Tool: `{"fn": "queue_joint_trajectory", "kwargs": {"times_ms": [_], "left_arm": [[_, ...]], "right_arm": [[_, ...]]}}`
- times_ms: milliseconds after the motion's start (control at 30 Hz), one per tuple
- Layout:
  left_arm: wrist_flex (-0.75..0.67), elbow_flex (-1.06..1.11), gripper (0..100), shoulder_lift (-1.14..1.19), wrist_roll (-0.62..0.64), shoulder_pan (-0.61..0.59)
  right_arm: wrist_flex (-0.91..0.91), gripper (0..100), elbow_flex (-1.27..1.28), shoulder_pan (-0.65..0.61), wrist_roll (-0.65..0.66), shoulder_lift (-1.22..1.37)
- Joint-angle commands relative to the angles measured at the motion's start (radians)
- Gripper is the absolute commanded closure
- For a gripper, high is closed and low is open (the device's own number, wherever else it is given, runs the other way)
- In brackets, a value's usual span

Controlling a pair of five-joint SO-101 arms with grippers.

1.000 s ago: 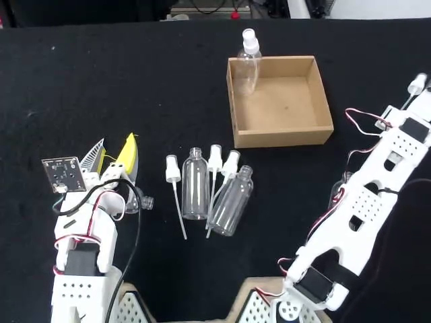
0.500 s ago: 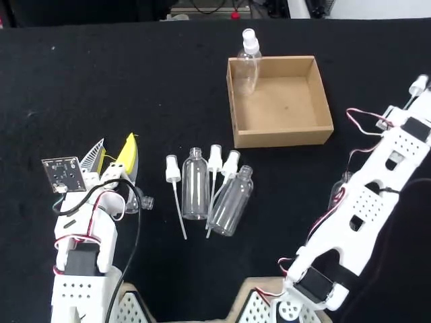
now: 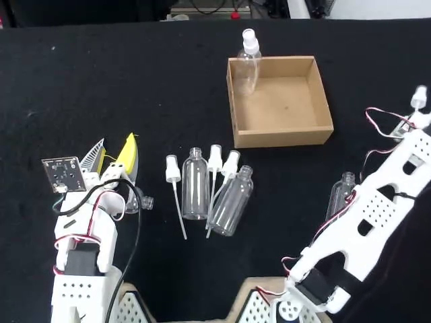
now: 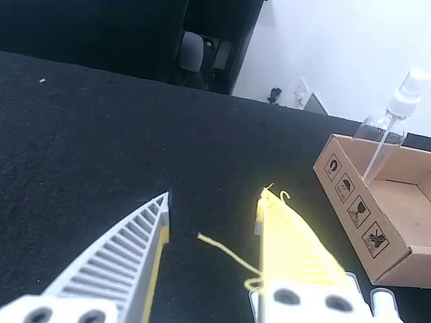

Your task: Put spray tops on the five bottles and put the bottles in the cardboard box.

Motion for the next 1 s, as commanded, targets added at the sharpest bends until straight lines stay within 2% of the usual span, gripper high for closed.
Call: {"fn": "queue_joint_trajectory", "kwargs": {"times_ms": [0, 400, 767, 967], "left_arm": [[-0.011, 0.022, 80, -0.012, -0.011, 0.013], [-0.011, 0.022, 80, -0.014, -0.011, 0.013], [-0.012, 0.022, 80, -0.012, -0.012, 0.041], [-0.003, 0.022, 80, -0.008, -0.137, 0.107]], "right_arm": [[0.092, 98.8, -0.044, 0.025, 0.054, -0.097], [0.319, 98.8, -0.044, 0.095, 0.215, -0.099], [0.328, 98.8, -0.016, 0.218, 0.307, -0.177], [0.328, 98.8, 0.205, 0.236, 0.351, -0.381]]}}
